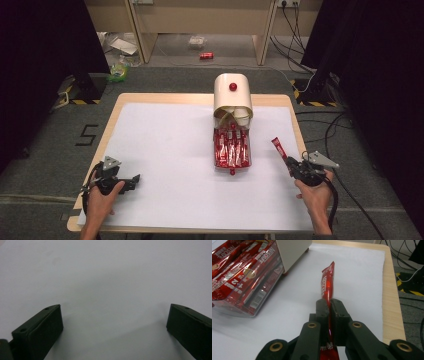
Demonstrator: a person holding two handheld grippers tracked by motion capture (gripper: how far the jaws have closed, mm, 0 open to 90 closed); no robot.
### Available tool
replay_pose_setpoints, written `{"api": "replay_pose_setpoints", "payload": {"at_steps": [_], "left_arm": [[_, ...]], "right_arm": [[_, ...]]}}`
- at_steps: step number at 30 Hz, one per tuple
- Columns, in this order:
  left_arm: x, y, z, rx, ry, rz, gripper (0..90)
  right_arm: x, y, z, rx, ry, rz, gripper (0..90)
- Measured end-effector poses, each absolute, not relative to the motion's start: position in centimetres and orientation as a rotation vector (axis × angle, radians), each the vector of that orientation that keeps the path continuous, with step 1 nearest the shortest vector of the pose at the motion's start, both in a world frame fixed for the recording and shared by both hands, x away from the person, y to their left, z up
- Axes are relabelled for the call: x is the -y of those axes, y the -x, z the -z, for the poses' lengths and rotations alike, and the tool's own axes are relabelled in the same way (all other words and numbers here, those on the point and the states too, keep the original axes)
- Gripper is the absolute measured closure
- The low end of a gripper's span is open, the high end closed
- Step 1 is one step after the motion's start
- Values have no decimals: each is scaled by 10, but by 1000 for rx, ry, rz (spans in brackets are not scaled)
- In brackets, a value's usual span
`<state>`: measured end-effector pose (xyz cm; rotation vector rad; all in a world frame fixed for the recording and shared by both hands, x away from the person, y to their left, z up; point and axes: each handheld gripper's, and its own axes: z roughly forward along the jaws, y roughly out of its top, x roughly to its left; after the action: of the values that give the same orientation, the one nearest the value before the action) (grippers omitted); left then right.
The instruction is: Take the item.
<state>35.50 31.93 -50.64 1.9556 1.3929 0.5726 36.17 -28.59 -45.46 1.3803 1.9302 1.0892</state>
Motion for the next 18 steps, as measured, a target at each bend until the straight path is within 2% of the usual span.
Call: {"api": "replay_pose_setpoints", "payload": {"at_steps": [18], "left_arm": [[-319,-355,506,-1393,-1956,-573,0]], "right_arm": [[286,-365,466,-1962,-1403,-1047,852]]}}
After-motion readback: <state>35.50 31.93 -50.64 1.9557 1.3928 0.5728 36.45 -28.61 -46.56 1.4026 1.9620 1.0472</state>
